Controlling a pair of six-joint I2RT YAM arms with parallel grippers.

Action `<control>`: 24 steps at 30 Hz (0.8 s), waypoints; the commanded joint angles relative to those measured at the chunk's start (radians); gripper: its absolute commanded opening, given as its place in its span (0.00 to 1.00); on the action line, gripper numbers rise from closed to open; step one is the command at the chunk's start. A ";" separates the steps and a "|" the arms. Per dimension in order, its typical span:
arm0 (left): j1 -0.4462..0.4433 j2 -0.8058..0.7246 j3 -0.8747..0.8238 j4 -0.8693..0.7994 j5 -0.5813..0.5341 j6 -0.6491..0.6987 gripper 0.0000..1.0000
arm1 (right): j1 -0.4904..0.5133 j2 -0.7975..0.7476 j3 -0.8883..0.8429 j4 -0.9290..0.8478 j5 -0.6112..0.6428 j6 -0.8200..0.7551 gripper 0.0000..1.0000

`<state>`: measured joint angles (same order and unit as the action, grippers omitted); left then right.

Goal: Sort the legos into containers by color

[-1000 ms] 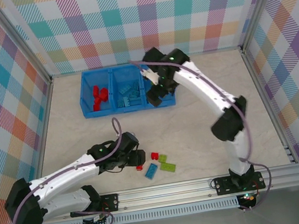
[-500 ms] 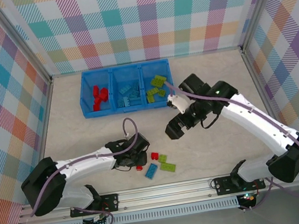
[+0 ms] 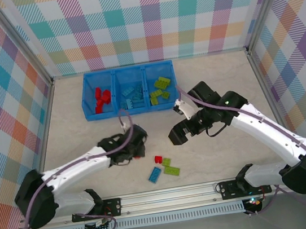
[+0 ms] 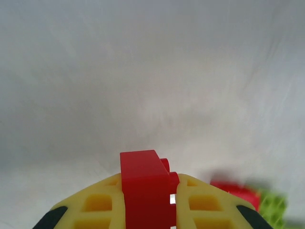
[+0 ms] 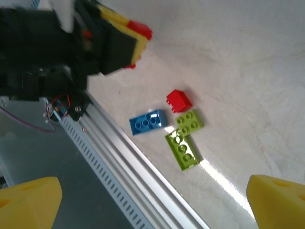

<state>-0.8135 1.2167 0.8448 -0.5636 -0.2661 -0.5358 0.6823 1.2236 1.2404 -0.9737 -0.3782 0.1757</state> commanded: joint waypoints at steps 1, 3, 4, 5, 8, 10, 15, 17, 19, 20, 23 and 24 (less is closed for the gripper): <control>0.182 -0.057 0.112 -0.016 -0.073 0.159 0.09 | 0.006 -0.044 -0.031 0.122 0.079 0.073 1.00; 0.321 -0.023 0.173 0.022 -0.029 0.209 0.09 | 0.006 -0.060 -0.046 0.157 0.106 0.095 1.00; 0.380 0.004 0.204 0.038 -0.007 0.217 0.09 | 0.006 -0.067 -0.052 0.170 0.115 0.105 1.00; 0.439 0.042 0.242 0.054 0.023 0.218 0.09 | 0.006 -0.072 -0.057 0.181 0.120 0.111 1.00; 0.544 0.159 0.334 0.114 0.067 0.222 0.09 | 0.006 -0.081 -0.059 0.178 0.137 0.127 1.00; 0.600 0.260 0.392 0.138 0.074 0.203 0.09 | 0.006 -0.092 -0.060 0.173 0.147 0.135 1.00; 0.696 0.490 0.540 0.214 0.130 0.163 0.26 | 0.006 -0.132 -0.080 0.172 0.154 0.162 1.00; 0.712 0.556 0.617 0.189 0.144 0.170 0.41 | 0.006 -0.146 -0.090 0.166 0.169 0.176 1.00; 0.722 0.588 0.672 0.169 0.147 0.181 0.49 | 0.006 -0.165 -0.111 0.165 0.187 0.190 1.00; 0.724 0.586 0.685 0.165 0.145 0.187 0.51 | 0.006 -0.172 -0.122 0.166 0.194 0.194 1.00; 0.725 0.541 0.702 0.149 0.162 0.205 0.55 | 0.005 -0.188 -0.165 0.179 0.216 0.213 0.99; 0.725 0.515 0.697 0.142 0.187 0.207 0.55 | 0.007 -0.188 -0.183 0.187 0.217 0.220 0.99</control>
<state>-0.0956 1.8149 1.5047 -0.4004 -0.1246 -0.3527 0.6823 1.0477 1.0935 -0.8066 -0.1883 0.3592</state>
